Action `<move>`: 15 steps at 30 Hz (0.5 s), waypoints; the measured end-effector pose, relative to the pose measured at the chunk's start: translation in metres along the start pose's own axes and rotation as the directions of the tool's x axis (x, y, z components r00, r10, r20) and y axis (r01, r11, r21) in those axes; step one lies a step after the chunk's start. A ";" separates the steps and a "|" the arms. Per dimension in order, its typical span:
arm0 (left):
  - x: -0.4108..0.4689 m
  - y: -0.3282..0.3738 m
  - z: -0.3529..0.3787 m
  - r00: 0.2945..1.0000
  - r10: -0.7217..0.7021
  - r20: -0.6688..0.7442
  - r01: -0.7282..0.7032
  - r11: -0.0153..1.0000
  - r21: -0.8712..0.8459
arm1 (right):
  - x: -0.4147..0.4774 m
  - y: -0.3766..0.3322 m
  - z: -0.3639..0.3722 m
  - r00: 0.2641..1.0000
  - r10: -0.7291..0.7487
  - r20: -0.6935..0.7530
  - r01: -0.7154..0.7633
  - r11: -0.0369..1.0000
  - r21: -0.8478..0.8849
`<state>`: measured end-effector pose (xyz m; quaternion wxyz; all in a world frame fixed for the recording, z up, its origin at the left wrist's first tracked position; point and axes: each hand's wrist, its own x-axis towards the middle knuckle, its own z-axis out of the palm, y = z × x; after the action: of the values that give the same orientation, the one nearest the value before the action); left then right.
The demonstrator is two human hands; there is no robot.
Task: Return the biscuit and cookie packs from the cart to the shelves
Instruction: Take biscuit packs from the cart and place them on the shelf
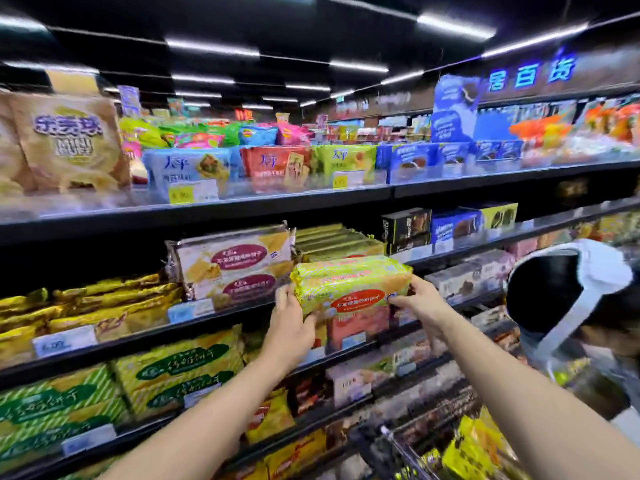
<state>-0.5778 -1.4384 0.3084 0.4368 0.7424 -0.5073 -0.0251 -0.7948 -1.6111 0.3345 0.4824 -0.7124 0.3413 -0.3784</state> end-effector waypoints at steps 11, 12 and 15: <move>0.063 0.044 0.008 0.954 0.144 -0.262 -0.031 0.919 0.393 | 0.102 -0.009 -0.026 0.996 -0.091 0.005 0.091 0.996 0.007; 0.070 0.045 0.007 0.952 0.148 -0.267 -0.028 0.913 0.407 | 0.109 -0.012 -0.027 0.996 -0.094 -0.002 0.094 0.996 -0.009; 0.088 0.045 0.005 0.945 0.149 -0.292 -0.002 0.893 0.450 | 0.129 -0.015 -0.026 0.996 -0.090 -0.001 0.090 0.993 -0.071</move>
<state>-0.5708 -1.5144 0.3713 0.3327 0.7959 -0.4512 0.2287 -0.7535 -1.7274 0.3822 0.4386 -0.7429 0.3232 -0.3889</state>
